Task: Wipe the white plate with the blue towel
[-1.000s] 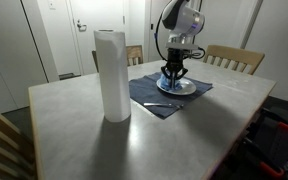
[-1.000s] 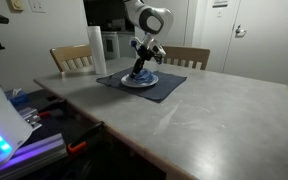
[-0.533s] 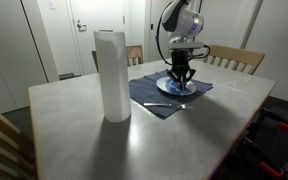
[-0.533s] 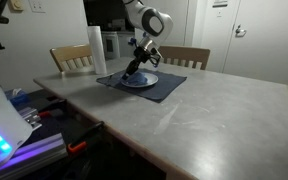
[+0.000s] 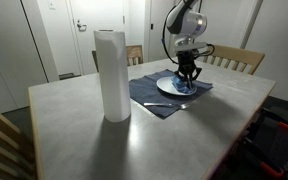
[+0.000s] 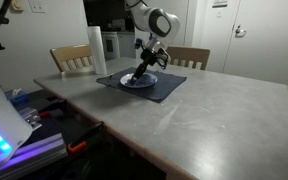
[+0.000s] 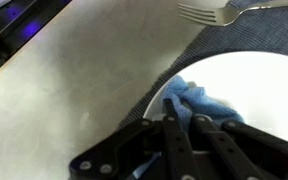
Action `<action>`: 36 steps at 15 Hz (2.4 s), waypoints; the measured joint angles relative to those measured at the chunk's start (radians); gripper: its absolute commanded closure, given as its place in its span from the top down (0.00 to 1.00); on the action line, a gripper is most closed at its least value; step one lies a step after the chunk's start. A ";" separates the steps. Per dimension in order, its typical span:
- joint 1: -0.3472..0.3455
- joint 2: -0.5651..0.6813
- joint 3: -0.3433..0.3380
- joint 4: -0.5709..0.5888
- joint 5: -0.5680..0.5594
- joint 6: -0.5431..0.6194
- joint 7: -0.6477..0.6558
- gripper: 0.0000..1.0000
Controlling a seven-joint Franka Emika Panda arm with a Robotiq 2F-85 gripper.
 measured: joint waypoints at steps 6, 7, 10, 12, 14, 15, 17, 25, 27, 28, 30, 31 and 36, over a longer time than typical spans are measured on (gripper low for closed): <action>0.000 -0.009 -0.016 0.003 0.013 0.105 0.093 0.02; 0.001 -0.011 -0.016 0.002 0.024 0.124 0.106 0.02; 0.000 -0.015 -0.013 -0.004 0.081 0.152 0.113 0.02; -0.005 -0.014 -0.002 -0.007 0.127 0.164 0.107 0.02; -0.009 -0.012 0.018 -0.008 0.161 0.170 0.092 0.02; -0.009 -0.011 0.028 -0.008 0.168 0.170 0.083 0.02; -0.008 -0.009 0.050 -0.007 0.170 0.168 0.057 0.02; -0.010 -0.002 0.086 -0.002 0.200 0.184 -0.094 0.02; -0.010 -0.002 0.086 -0.002 0.207 0.188 -0.105 0.02; -0.010 0.000 0.086 0.001 0.204 0.175 -0.107 0.02; -0.011 0.010 0.085 0.014 0.196 0.126 -0.108 0.02; -0.012 0.016 0.083 0.019 0.195 0.108 -0.108 0.02; -0.006 0.027 0.032 0.033 0.133 0.033 0.016 0.02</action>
